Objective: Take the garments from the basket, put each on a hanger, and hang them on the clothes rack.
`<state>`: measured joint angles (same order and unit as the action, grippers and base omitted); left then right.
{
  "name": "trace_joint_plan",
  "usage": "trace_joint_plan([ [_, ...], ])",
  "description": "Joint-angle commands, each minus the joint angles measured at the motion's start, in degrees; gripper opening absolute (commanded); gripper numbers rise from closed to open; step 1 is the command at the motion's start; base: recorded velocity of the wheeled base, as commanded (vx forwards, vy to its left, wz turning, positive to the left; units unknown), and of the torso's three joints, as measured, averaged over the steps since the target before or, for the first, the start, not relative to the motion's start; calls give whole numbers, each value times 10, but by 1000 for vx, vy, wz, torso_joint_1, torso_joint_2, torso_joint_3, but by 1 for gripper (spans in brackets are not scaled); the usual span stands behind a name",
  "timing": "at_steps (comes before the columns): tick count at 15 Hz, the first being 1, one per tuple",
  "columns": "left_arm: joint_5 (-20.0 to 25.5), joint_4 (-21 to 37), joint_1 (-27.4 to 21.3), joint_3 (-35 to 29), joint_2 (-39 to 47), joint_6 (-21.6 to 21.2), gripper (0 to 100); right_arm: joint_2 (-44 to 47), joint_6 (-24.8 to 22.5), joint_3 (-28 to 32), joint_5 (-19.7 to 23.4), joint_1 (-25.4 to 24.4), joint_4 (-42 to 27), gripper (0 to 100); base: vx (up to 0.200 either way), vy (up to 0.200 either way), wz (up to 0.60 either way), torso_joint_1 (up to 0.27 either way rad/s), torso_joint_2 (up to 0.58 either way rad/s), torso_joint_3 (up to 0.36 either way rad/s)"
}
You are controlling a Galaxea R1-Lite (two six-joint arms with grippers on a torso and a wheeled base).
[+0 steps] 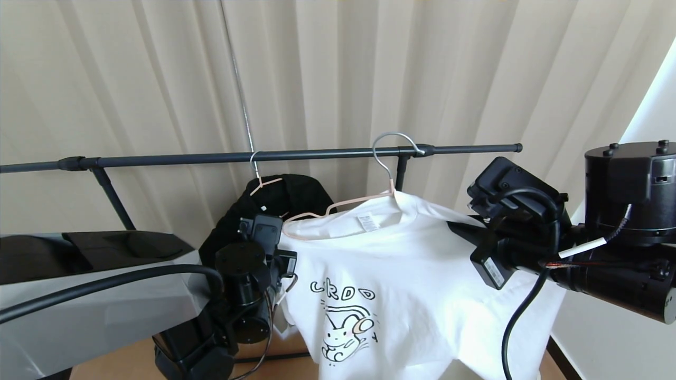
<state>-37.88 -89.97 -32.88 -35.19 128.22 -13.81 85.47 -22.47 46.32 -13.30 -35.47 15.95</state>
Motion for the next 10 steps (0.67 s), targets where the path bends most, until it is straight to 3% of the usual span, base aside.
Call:
trace_joint_plan([
  [1,-1,0,5,-5,0,-1,0,-7,-4,-2,0,5,0,0,0,0,0,0,0,0],
  [6,2,0,-3,0,-19,-7,0,-8,-57,-12,14,16,1,0,0,0,0,0,0,0],
  [10,3,0,-40,25,-39,-7,0,15,-57,-13,13,15,17,0,0,0,0,0,0,0],
])
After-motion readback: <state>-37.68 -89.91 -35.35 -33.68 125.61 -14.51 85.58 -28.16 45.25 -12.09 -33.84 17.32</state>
